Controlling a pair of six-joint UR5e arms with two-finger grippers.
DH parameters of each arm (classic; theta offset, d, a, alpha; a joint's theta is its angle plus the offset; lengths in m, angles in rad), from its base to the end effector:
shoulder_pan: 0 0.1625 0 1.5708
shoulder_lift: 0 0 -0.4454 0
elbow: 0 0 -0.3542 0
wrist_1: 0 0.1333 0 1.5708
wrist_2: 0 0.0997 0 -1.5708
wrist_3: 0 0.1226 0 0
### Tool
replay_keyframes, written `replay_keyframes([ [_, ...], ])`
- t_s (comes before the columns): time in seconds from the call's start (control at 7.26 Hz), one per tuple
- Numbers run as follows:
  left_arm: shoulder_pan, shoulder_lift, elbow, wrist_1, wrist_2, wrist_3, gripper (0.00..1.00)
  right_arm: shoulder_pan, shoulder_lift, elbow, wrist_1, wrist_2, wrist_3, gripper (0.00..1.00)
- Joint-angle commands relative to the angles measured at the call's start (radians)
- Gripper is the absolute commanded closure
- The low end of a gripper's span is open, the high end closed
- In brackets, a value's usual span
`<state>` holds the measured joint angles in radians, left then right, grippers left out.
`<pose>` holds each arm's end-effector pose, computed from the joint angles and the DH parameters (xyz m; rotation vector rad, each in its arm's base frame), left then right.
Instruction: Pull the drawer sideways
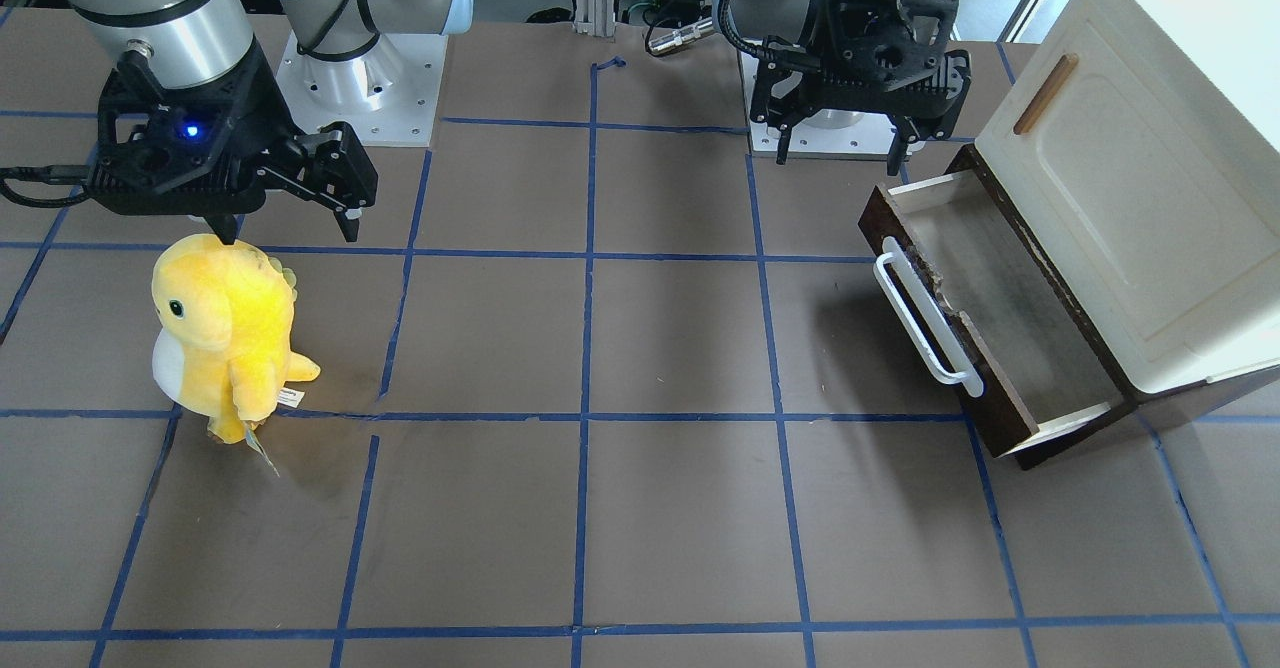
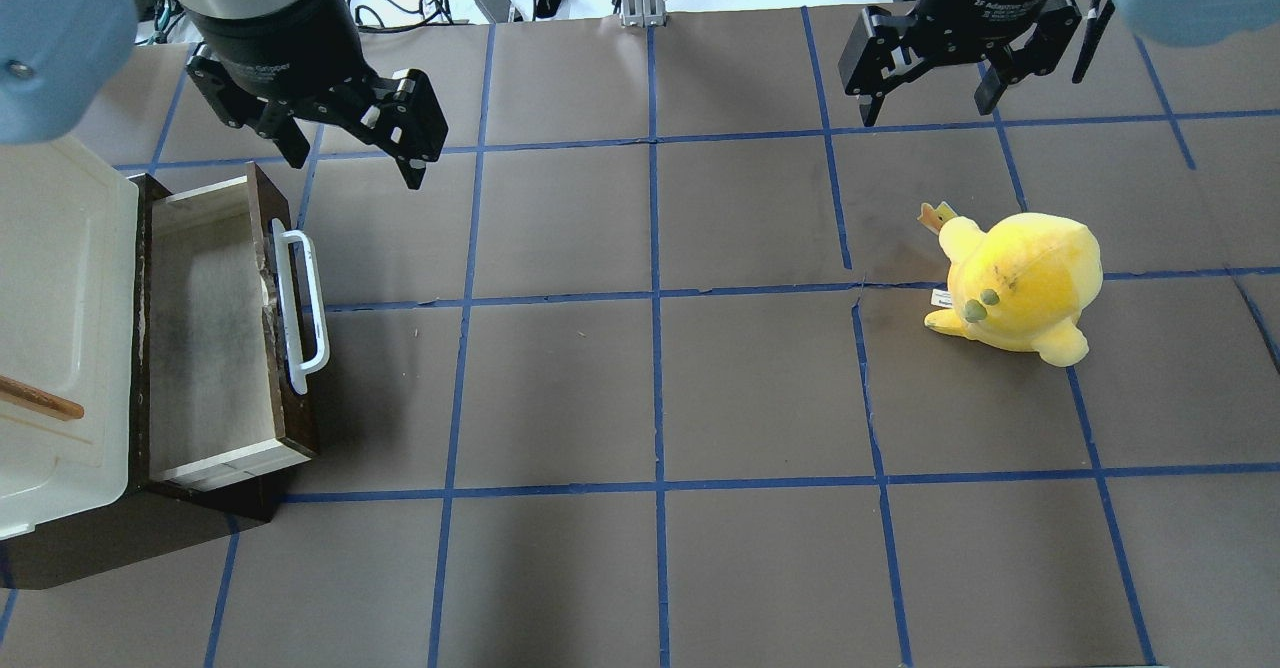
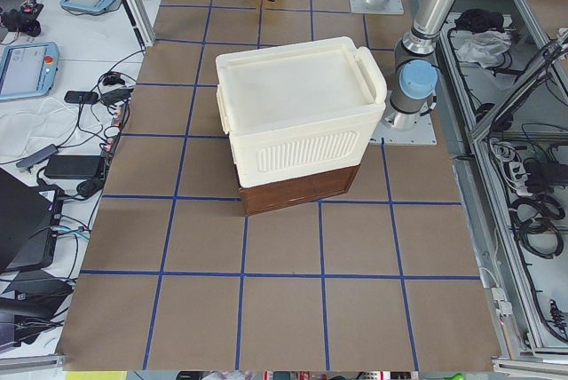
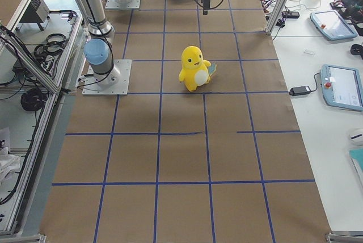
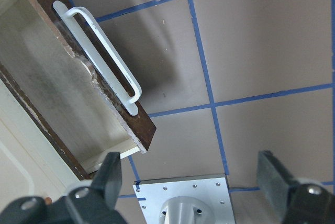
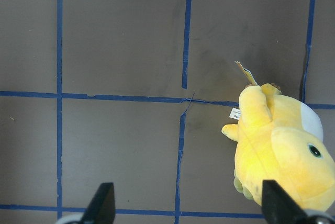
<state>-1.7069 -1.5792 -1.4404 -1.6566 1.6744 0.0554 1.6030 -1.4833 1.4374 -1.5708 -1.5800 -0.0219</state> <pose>-0.1818 -0.4387 0.5327 0.2877 3.0253 -0.0613 0.1481 -0.4935 0.5046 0.0844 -3.1307 0.0720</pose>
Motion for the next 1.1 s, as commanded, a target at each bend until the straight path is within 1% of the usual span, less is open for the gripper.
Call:
replay_keyframes([
  [0.0, 0.0, 0.018, -0.022, 0.028, -0.01, -0.014, 0.08, 0.0, 0.0, 0.0, 0.0, 0.0, 0.0, 0.0],
  [0.14, 0.0, 0.019, -0.022, 0.029, -0.042, -0.012, 0.08, 0.0, 0.0, 0.0, 0.0, 0.0, -0.001, 0.0],
  [0.69, 0.007, 0.024, -0.02, 0.029, -0.038, 0.004, 0.08, 0.0, 0.0, 0.0, 0.0, 0.0, 0.0, 0.0],
  [0.96, 0.094, 0.037, -0.025, 0.031, -0.065, -0.002, 0.08, 0.0, 0.0, 0.0, 0.0, 0.0, 0.0, 0.0],
])
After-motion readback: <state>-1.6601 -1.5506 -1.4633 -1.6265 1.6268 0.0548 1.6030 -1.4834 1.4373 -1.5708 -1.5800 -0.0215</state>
